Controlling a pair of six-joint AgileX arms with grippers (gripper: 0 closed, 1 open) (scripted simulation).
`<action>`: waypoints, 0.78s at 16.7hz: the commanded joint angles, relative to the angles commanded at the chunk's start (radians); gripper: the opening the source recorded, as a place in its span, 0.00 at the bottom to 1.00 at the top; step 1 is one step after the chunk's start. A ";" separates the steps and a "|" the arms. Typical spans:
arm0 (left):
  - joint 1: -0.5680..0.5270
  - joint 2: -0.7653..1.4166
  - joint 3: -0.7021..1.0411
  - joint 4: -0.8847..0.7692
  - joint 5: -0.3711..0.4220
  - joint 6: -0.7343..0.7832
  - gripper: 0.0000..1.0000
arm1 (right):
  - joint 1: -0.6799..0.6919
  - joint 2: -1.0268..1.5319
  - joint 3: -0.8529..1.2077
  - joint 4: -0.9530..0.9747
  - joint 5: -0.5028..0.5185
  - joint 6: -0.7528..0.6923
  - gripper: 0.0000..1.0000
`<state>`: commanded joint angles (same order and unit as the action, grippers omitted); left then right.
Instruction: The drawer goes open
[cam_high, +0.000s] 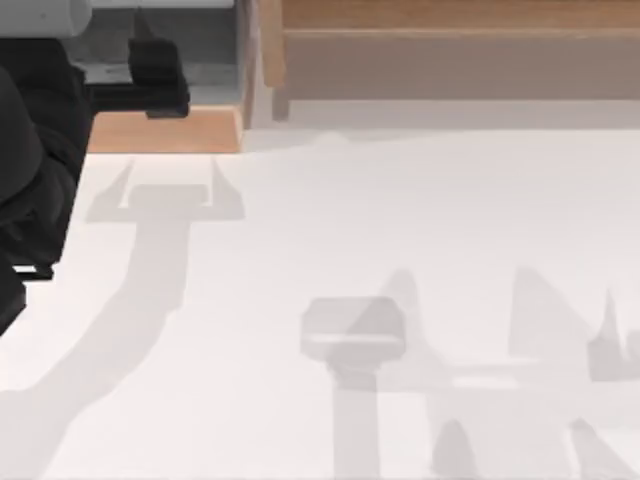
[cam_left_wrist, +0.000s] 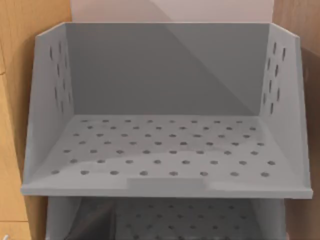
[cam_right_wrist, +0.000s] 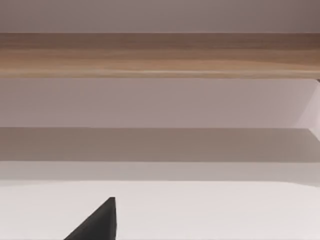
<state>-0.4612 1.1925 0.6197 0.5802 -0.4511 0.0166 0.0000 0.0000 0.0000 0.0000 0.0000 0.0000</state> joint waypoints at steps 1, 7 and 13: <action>0.004 -0.003 -0.004 -0.002 0.002 0.000 1.00 | 0.000 0.000 0.000 0.000 0.000 0.000 1.00; 0.125 0.088 0.032 0.054 0.078 0.150 1.00 | 0.000 0.000 0.000 0.000 0.000 0.000 1.00; 0.405 0.362 0.143 0.208 0.311 0.559 1.00 | 0.000 0.000 0.000 0.000 0.000 0.000 1.00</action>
<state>-0.0566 1.5546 0.7627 0.7881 -0.1396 0.5754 0.0000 0.0000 0.0000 0.0000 0.0000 0.0000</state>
